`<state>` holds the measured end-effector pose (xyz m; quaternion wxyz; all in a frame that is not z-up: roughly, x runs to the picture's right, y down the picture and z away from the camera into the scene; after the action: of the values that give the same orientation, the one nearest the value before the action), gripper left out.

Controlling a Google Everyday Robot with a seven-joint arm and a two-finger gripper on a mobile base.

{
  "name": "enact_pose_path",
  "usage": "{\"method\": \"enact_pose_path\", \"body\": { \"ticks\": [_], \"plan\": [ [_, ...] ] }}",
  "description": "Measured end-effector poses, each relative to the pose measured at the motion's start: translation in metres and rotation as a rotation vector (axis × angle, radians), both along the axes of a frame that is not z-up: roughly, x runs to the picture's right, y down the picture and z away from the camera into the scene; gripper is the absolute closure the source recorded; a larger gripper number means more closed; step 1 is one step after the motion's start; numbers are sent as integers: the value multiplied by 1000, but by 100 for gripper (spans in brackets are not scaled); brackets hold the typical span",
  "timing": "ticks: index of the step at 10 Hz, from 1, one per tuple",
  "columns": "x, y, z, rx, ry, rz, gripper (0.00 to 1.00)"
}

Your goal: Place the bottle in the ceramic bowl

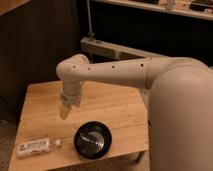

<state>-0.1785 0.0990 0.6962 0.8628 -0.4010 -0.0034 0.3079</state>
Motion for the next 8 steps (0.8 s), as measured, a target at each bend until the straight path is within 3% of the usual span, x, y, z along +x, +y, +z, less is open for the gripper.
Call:
{"method": "enact_pose_path", "body": {
  "ticks": [2,3,6,7,8],
  "plan": [
    [-1,-1,-2,12,-10,0,35],
    [-3,-2,-5,40,-42,8,35],
    [-17,16,-23,149,-368,-72,35],
    [-26,26,-31,178,-528,-114,35],
    [-34,33,-39,201,-652,-143,35]
  ]
}}
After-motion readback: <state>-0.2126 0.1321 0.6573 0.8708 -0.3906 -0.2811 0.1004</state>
